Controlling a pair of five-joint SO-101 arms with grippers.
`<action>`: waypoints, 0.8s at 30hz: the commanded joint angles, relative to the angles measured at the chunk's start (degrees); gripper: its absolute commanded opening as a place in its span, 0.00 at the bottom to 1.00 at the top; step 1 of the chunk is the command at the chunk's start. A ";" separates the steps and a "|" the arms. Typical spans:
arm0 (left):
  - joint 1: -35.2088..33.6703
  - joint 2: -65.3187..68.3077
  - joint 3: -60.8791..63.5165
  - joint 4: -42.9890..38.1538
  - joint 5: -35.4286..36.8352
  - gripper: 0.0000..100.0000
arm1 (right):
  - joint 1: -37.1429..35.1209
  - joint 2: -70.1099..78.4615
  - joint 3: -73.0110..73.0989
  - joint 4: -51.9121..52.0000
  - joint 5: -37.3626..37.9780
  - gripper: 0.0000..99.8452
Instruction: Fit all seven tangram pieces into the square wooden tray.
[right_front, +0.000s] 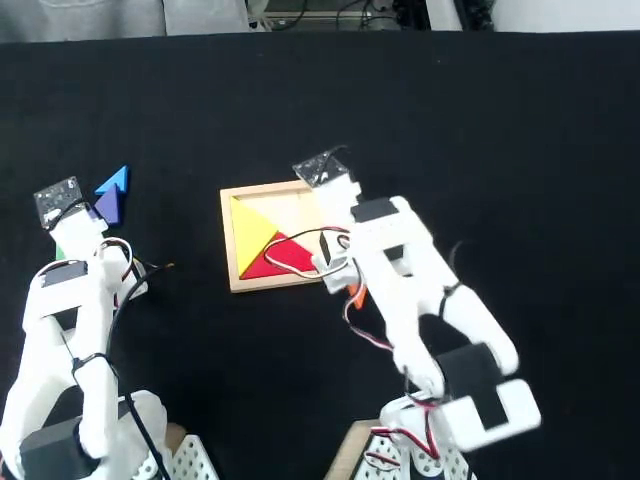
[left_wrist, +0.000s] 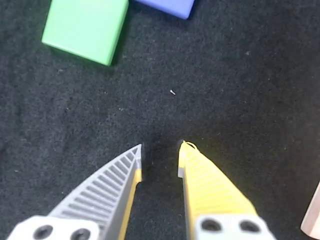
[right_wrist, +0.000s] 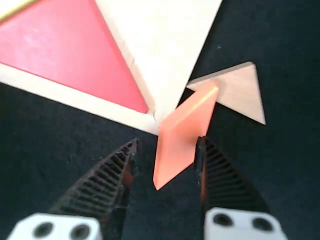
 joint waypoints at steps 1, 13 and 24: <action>-0.31 -0.18 -0.48 -0.79 -0.35 0.13 | -0.88 2.77 -0.84 -1.93 0.09 0.18; -0.22 -0.18 -0.48 -0.79 -0.35 0.13 | -0.44 4.09 -2.07 -1.58 1.05 0.11; -0.22 -0.18 -0.48 -0.79 -0.35 0.13 | 8.09 -4.26 -1.89 1.41 1.67 0.11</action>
